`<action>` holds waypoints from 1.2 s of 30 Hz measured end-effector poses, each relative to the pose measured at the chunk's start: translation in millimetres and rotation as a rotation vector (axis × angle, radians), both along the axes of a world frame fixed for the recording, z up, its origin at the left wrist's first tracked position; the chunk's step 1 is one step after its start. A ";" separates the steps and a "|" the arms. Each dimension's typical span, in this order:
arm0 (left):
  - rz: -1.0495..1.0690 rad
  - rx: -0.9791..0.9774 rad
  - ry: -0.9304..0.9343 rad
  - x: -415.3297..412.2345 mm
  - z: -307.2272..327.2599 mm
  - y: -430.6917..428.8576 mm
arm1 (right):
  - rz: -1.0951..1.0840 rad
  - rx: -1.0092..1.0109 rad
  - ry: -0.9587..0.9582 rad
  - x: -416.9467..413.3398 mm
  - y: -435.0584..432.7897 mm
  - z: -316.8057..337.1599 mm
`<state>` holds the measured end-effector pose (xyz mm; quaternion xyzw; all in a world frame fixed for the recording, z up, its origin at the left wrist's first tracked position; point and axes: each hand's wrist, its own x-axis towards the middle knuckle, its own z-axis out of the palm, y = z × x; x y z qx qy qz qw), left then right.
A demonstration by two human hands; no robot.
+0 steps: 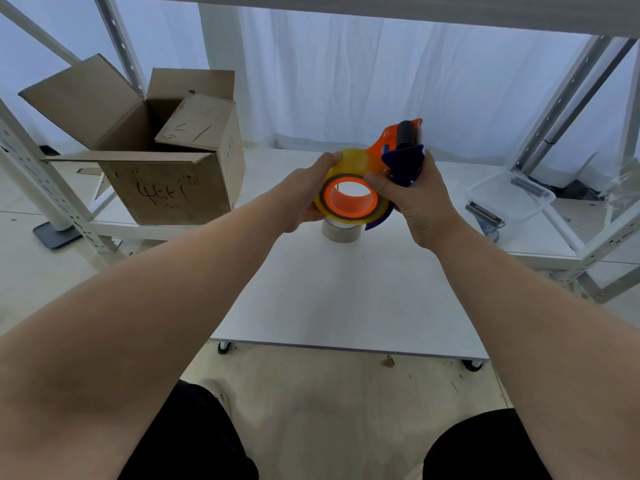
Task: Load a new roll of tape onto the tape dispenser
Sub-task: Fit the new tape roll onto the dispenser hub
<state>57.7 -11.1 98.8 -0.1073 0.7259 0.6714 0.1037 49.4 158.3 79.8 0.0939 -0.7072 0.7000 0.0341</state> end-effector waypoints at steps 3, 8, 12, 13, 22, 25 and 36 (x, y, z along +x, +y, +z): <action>0.014 -0.054 0.008 -1.5 -0.9 1.7 | -0.007 0.039 0.024 0.1 -0.3 -1.0; 0.009 -0.114 0.007 -2.3 0.0 4.1 | -0.034 0.093 0.044 0.5 -3.5 -0.5; -0.025 -0.214 0.010 -2.1 -0.4 3.3 | -0.033 0.135 0.071 1.8 -7.8 -1.1; -0.024 -0.211 0.028 -1.9 -0.9 2.2 | -0.034 0.120 0.067 2.1 -8.2 -1.7; -0.011 0.192 -0.026 2.5 2.3 -8.9 | -0.001 -0.108 -0.026 -0.1 -3.7 4.3; 0.038 0.007 -0.003 0.6 0.8 -5.1 | -0.014 -0.032 -0.016 1.4 -3.3 0.3; 0.029 -0.226 0.167 1.8 3.0 4.4 | -0.134 0.152 0.087 -0.3 -6.4 -3.6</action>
